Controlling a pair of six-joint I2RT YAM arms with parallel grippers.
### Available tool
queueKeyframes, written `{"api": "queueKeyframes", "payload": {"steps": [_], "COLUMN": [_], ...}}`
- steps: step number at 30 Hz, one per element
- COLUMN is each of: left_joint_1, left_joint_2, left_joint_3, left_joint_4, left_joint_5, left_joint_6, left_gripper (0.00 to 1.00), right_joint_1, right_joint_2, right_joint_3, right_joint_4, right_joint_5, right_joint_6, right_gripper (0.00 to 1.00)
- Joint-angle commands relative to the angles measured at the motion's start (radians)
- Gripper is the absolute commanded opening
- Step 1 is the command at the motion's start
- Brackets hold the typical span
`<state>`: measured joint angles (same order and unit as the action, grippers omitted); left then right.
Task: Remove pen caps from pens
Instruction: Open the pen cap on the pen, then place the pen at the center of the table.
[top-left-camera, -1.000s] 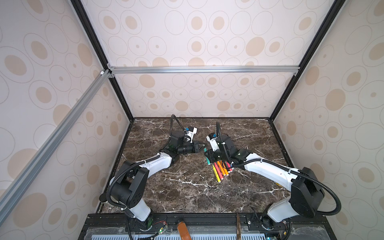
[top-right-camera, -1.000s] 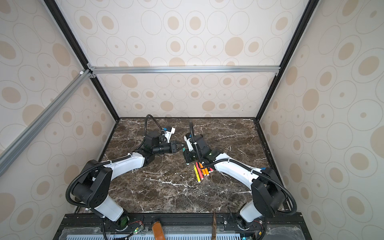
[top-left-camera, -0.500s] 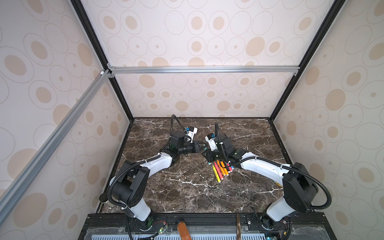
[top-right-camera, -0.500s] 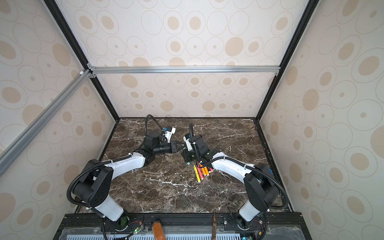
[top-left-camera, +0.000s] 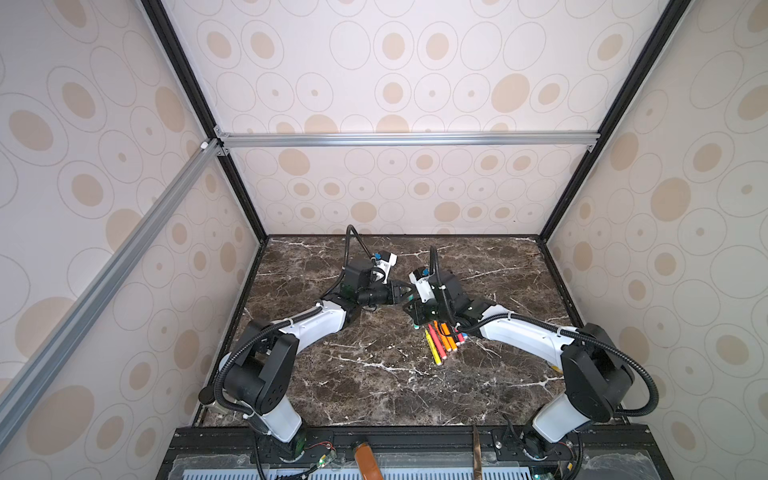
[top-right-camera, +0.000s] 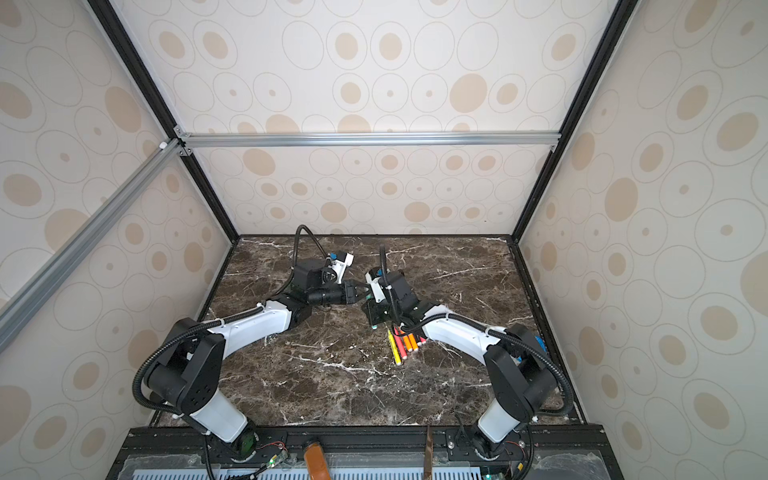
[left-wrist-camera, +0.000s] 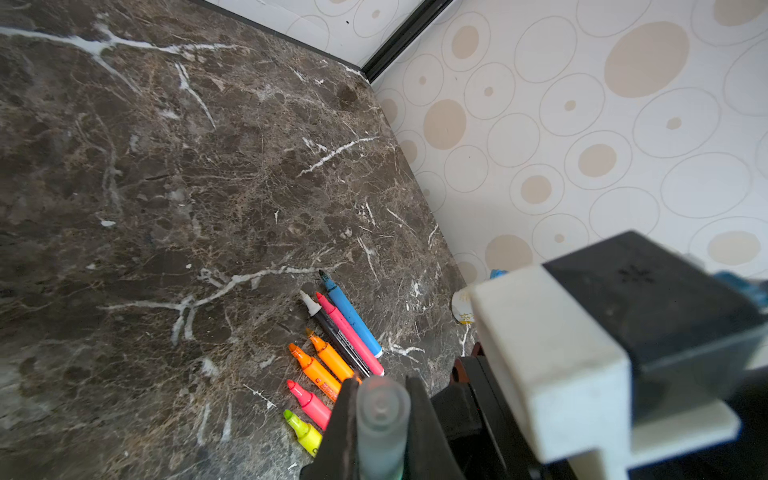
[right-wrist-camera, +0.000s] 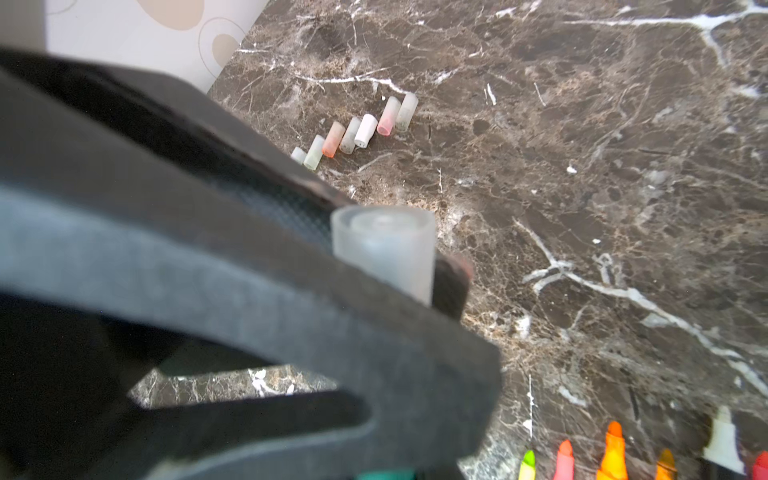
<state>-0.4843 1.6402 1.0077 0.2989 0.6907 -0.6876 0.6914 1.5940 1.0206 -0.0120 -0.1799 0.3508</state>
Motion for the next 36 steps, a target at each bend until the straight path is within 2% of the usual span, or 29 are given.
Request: {"api": "queueKeyframes", "payload": {"steps": [1, 7, 14, 20, 27, 36], "left_joint_1": [0.021, 0.075, 0.099, 0.104, 0.146, 0.304], "left_joint_2": [-0.002, 0.046, 0.096, 0.117, 0.066, -0.125], "left_joint_3": [0.124, 0.231, 0.371, 0.423, 0.373, 0.184], "left_joint_4": [-0.054, -0.105, -0.17, -0.192, -0.319, -0.512], "left_joint_5": [-0.063, -0.088, -0.138, -0.147, -0.246, -0.395], "left_joint_6": [0.083, 0.113, 0.149, 0.155, 0.201, 0.289], "left_gripper": [0.0, 0.0, 0.0, 0.0, 0.0, 0.0], "right_joint_1": [0.0, 0.023, 0.062, 0.07, 0.069, 0.07], "right_joint_2": [-0.027, -0.075, -0.103, -0.133, -0.107, 0.057], "right_joint_3": [-0.065, -0.159, -0.23, -0.269, -0.183, -0.051], "right_joint_4": [-0.039, -0.014, -0.013, -0.014, -0.158, -0.312], "right_joint_5": [-0.028, -0.039, -0.047, -0.042, 0.041, 0.063], "right_joint_6": [0.01, 0.032, 0.051, 0.062, 0.038, 0.022], "right_gripper": [0.0, 0.0, 0.0, 0.0, 0.0, 0.0]}}
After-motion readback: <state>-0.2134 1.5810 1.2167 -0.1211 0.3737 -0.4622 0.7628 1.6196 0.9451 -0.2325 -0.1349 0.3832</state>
